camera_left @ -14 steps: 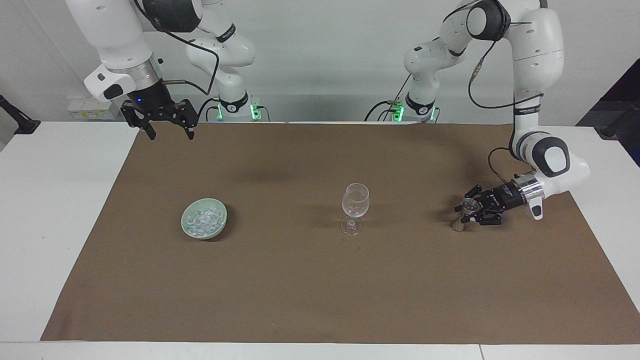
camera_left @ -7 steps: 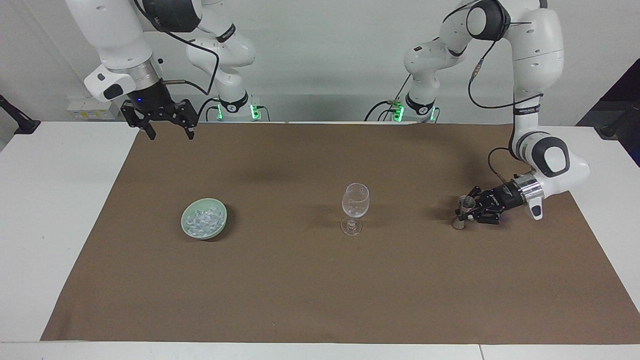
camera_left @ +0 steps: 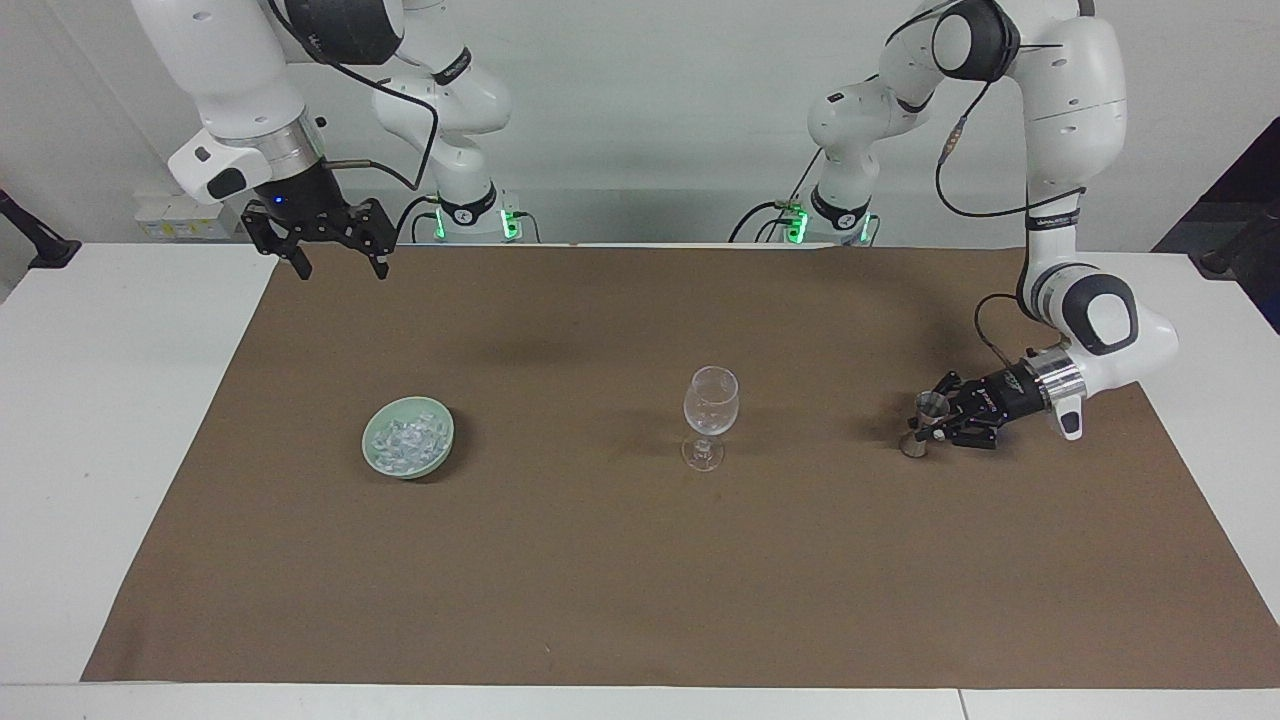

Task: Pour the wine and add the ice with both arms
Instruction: 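Close the left gripper around the small metal cup, then lift the metal cup with the left gripper over the clear cup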

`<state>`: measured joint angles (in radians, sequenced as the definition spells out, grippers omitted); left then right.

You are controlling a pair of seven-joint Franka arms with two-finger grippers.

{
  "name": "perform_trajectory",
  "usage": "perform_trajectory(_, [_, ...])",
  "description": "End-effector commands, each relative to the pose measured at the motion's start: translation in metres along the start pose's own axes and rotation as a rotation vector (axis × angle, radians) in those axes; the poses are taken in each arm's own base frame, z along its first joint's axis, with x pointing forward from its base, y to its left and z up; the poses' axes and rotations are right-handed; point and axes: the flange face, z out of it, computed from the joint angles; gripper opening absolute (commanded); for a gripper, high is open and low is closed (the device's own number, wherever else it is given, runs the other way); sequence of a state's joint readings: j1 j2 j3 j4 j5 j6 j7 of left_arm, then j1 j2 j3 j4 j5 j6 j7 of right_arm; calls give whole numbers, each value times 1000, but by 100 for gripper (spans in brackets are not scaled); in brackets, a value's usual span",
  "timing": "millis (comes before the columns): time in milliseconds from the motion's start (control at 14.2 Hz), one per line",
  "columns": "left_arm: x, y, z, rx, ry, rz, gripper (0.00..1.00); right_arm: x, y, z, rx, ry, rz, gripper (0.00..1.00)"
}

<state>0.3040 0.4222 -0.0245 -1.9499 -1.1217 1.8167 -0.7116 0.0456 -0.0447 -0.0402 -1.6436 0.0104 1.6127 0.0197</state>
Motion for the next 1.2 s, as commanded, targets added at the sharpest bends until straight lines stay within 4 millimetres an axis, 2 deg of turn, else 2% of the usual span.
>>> perform_trajectory(0, [-33,9,-14,2,11,-44,0,-2,1,-3,19,3,20,100])
perform_trajectory(281, [-88,21,-11,27,65,-66,0,-1,1,-2,19,1,20,100])
perform_trajectory(563, [-152,32,13,69,137,-94,0,-1,1,-2,19,1,20,100])
perform_trajectory(703, [-176,36,22,79,157,-125,0,-1,1,-2,19,1,20,100])
perform_trajectory(914, [-214,35,46,92,188,-139,0,-1,1,-2,19,1,20,100])
perform_trajectory(1125, [-249,31,85,97,264,-151,0,-2,2,-3,19,3,22,100])
